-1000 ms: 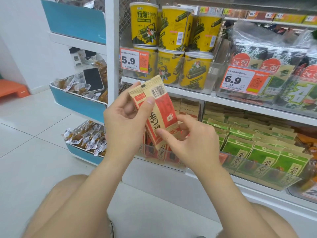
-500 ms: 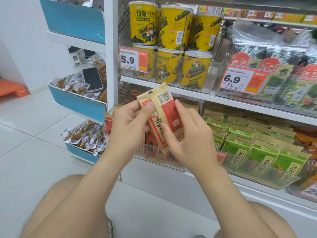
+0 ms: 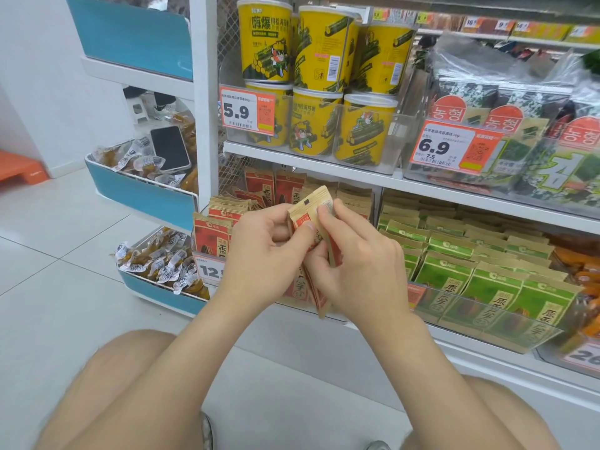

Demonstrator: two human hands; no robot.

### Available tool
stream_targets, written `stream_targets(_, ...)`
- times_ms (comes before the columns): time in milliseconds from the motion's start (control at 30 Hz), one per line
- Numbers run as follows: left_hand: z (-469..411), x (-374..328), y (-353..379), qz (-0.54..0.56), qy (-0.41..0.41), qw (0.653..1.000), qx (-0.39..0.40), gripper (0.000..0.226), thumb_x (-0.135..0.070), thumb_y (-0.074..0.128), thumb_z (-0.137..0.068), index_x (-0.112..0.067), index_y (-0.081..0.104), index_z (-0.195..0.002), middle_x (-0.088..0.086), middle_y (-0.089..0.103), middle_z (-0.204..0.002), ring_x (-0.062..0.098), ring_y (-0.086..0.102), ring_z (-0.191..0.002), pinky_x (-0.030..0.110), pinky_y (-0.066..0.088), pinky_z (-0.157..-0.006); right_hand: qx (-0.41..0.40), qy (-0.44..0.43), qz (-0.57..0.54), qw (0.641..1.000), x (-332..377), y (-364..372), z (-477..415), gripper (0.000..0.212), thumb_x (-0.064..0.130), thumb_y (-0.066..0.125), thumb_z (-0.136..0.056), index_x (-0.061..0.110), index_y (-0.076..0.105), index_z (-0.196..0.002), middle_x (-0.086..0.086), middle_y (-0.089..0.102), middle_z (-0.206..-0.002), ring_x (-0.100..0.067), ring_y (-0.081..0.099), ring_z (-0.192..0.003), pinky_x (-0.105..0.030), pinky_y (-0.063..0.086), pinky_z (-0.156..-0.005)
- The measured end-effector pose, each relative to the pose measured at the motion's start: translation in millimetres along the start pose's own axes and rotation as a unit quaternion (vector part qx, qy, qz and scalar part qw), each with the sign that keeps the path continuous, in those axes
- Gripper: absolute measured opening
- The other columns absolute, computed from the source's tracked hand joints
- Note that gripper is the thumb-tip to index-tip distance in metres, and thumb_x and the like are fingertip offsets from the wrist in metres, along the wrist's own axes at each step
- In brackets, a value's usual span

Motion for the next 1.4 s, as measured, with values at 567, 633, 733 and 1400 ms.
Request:
stream_targets(567,-2.5,9.6,-1.7,-0.006,-0.016,1.000,0.008,0.016,-0.024,0.068,-0.101,-0.022,0.084,-0.105,0.003,0.082,-0.084,0.036,0.079,-0.089,0.060,0.064,-0.080,0.020,0.105,-0.083,0.991,7.1,7.7,-1.8,0.010,0.020,0.060,-0.106,0.013,0.065,-0.102,-0.001,0.073,-0.086,-0.028,0.069,-0.071,-0.043,0.052,-0.056)
stream_targets(633,-1.2,6.7,0.5,-0.001,-0.015,1.000,0.010,0.018,-0.013,0.067,-0.105,-0.021,0.084,-0.106,-0.001,0.082,-0.085,0.023,0.080,-0.087,0.057,0.065,-0.082,0.031,0.156,-0.128,0.979,2.8,11.3,-0.7,0.007,0.020,0.060,-0.107,0.014,0.062,-0.103,0.002,0.073,-0.090,-0.024,0.069,-0.076,-0.045,0.053,-0.064)
stream_targets(733,-0.8,5.8,2.4,-0.007,-0.013,1.000,0.015,0.022,-0.008,0.066,-0.105,-0.020,0.084,-0.109,-0.003,0.083,-0.089,0.016,0.081,-0.089,0.054,0.065,-0.083,0.040,0.220,-0.171,0.960,-3.6,16.1,-0.7,0.007,0.020,0.060,-0.105,0.017,0.064,-0.100,0.007,0.073,-0.087,-0.017,0.068,-0.077,-0.041,0.053,-0.070)
stream_targets(1400,2.7,2.1,2.2,-0.040,0.016,0.998,0.038,0.019,-0.012,0.068,-0.104,-0.018,0.083,-0.113,0.000,0.083,-0.091,0.020,0.081,-0.086,0.052,0.066,-0.076,0.102,0.494,-0.476,0.721,-15.7,15.0,0.8,0.019,0.019,0.069,-0.104,0.009,0.083,-0.096,-0.010,0.081,-0.088,-0.013,0.073,-0.074,-0.024,0.056,-0.062)
Point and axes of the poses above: each hand's wrist, its own z-axis away from the middle knuckle, its own y-axis out of the palm, x = y × z, the point moved 4 cm from there along -z, towards the middle knuckle
